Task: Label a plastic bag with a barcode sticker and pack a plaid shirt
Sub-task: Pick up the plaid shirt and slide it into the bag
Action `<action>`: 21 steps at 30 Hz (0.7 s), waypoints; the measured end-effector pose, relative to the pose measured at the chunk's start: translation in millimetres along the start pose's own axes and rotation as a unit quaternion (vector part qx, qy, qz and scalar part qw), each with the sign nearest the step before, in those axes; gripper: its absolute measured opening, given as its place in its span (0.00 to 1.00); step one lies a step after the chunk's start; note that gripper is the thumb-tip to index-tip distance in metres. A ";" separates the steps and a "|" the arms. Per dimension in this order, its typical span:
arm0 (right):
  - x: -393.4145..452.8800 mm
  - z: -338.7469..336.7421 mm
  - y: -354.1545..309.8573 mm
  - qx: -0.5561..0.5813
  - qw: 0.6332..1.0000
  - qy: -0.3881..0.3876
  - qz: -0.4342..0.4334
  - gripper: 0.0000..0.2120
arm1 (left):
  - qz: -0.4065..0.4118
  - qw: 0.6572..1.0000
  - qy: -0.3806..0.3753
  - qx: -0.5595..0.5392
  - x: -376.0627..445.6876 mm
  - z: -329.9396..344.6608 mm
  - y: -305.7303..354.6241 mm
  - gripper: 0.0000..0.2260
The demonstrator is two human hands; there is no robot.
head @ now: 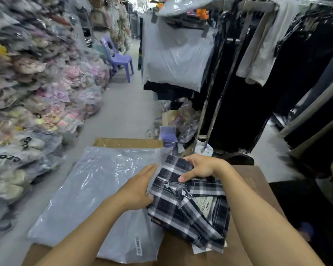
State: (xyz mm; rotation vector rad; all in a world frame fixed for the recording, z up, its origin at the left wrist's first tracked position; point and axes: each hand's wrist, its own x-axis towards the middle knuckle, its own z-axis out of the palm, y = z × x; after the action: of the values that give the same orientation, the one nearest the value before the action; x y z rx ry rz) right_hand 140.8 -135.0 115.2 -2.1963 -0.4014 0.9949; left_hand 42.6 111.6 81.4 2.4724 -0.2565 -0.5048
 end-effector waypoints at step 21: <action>28.9 75.2 31.5 -0.015 0.938 0.266 0.221 0.24 | -0.074 0.997 -0.009 -0.011 3.0 12.8 -3.2 0.44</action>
State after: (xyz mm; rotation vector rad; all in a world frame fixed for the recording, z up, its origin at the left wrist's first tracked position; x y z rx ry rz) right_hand 103.3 -108.0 42.1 -2.5232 0.3434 0.5599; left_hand 40.3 106.6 69.0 2.4779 -0.0743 -0.5893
